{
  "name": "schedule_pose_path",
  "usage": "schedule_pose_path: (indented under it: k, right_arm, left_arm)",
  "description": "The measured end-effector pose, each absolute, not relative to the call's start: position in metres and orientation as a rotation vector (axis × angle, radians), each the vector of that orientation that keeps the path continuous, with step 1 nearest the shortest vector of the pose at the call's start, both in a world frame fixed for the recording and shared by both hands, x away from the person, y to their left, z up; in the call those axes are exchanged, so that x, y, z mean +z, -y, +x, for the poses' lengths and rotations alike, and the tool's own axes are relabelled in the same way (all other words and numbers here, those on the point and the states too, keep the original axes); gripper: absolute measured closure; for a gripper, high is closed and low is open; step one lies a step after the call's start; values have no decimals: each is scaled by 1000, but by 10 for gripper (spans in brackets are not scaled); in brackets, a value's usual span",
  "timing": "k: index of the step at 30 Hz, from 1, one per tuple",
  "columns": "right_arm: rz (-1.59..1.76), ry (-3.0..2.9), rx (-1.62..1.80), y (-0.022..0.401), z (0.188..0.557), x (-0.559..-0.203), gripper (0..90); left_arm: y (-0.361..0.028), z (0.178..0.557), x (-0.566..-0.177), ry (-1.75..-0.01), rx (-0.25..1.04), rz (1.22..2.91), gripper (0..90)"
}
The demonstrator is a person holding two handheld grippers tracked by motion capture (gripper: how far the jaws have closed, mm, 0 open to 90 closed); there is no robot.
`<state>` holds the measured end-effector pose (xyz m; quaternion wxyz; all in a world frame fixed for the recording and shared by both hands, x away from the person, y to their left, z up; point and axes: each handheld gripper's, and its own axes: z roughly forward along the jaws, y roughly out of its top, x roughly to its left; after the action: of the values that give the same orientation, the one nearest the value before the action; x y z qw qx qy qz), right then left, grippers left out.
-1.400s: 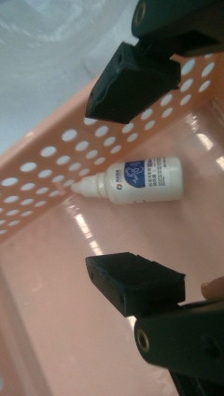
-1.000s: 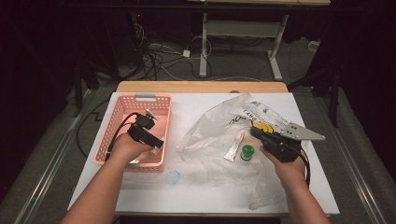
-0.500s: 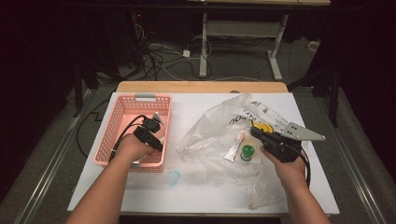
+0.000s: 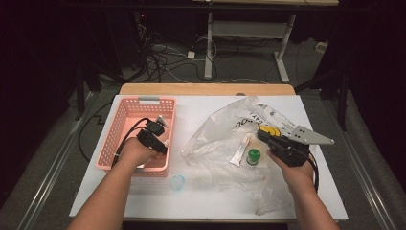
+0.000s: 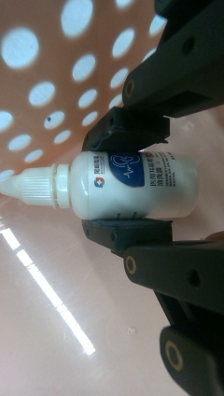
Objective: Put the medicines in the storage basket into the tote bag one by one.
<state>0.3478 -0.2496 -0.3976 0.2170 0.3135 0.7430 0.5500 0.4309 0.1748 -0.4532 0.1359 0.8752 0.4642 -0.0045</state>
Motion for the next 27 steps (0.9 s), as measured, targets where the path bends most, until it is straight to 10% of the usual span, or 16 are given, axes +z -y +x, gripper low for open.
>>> schedule_pose_path:
  k: [27]
  right_arm:
    - [862, -2061, 1521, 248, 347, -397, 900]
  left_arm:
    - [-198, 375, -414, -1185, 209, 2186, 579]
